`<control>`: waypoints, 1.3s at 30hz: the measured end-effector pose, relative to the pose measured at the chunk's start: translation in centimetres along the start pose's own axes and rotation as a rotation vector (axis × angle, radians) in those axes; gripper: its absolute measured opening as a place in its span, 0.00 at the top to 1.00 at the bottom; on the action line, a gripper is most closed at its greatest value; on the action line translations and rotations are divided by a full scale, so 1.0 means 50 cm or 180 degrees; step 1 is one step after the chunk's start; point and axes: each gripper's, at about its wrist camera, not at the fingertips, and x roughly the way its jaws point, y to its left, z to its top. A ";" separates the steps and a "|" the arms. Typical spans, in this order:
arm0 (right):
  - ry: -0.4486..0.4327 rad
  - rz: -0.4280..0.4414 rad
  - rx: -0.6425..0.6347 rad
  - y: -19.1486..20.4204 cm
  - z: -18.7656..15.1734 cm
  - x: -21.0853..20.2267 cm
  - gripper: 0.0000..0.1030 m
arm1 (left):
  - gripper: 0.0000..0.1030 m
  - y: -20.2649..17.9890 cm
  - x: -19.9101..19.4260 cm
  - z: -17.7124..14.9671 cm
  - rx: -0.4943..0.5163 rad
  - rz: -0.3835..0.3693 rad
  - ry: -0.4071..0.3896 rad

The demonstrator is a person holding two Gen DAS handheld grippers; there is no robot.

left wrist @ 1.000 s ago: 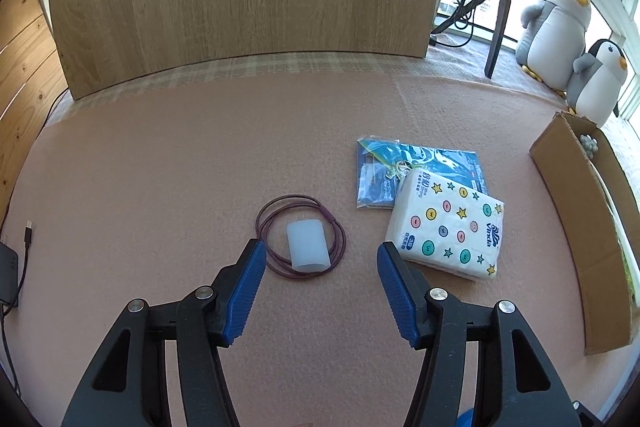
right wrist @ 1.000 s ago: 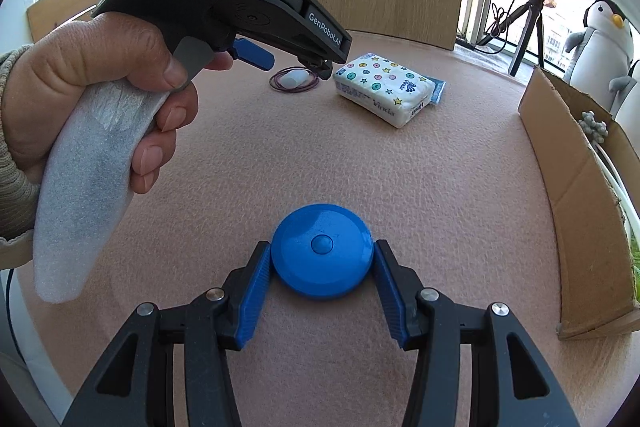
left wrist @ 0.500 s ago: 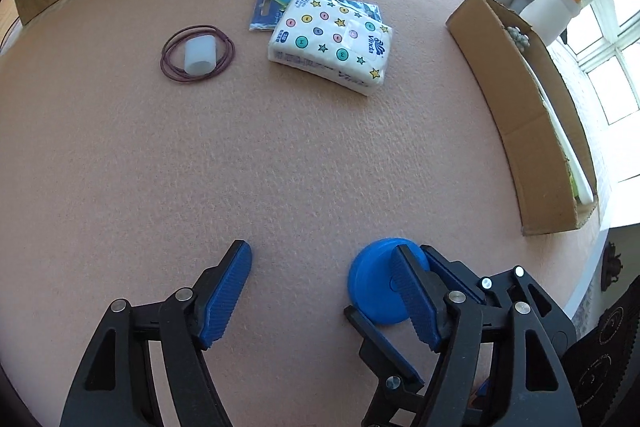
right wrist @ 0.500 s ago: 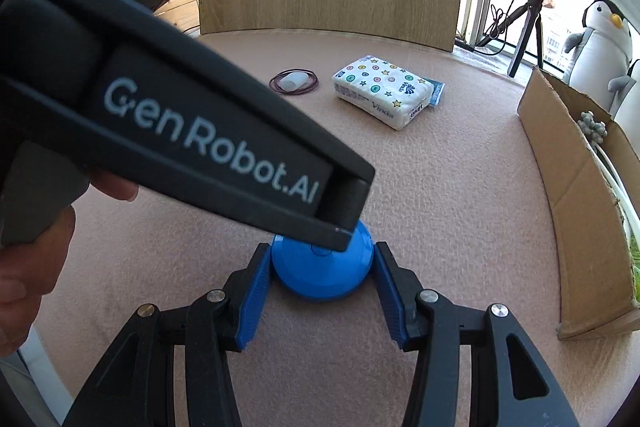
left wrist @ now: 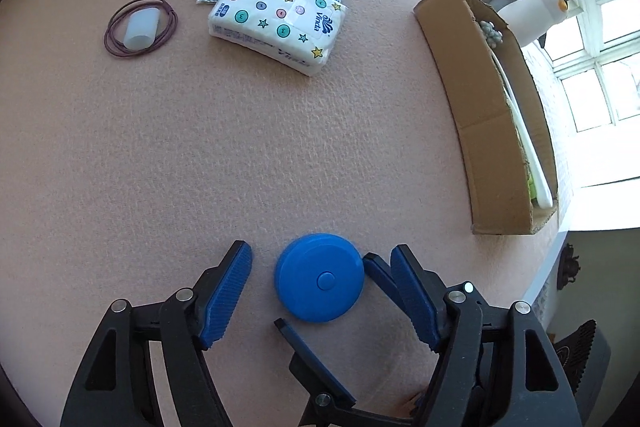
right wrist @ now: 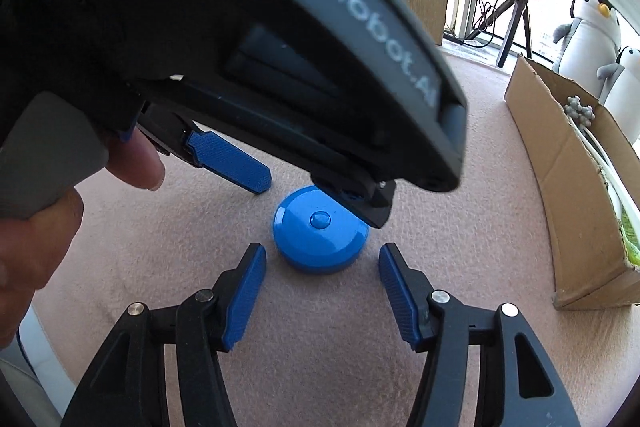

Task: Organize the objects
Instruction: 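Close the left gripper on the blue disc while the right gripper holds it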

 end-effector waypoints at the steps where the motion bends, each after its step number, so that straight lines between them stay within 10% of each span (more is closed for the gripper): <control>1: -0.0019 0.0041 0.0030 -0.003 0.005 0.002 0.49 | 0.39 0.002 -0.001 0.000 -0.0018 0.0002 -0.0004; 8: -0.0016 0.0033 0.0059 -0.009 0.013 0.012 0.56 | 0.63 0.013 -0.008 -0.008 -0.0044 0.0019 0.0087; 21: 0.0016 0.0055 -0.0016 0.002 0.008 0.011 0.56 | 0.40 0.005 -0.033 -0.018 0.0042 0.0078 0.0134; 39: -0.0159 0.0004 0.0149 0.011 -0.021 -0.036 0.56 | 0.55 0.060 -0.102 -0.045 -0.0155 0.0023 0.0156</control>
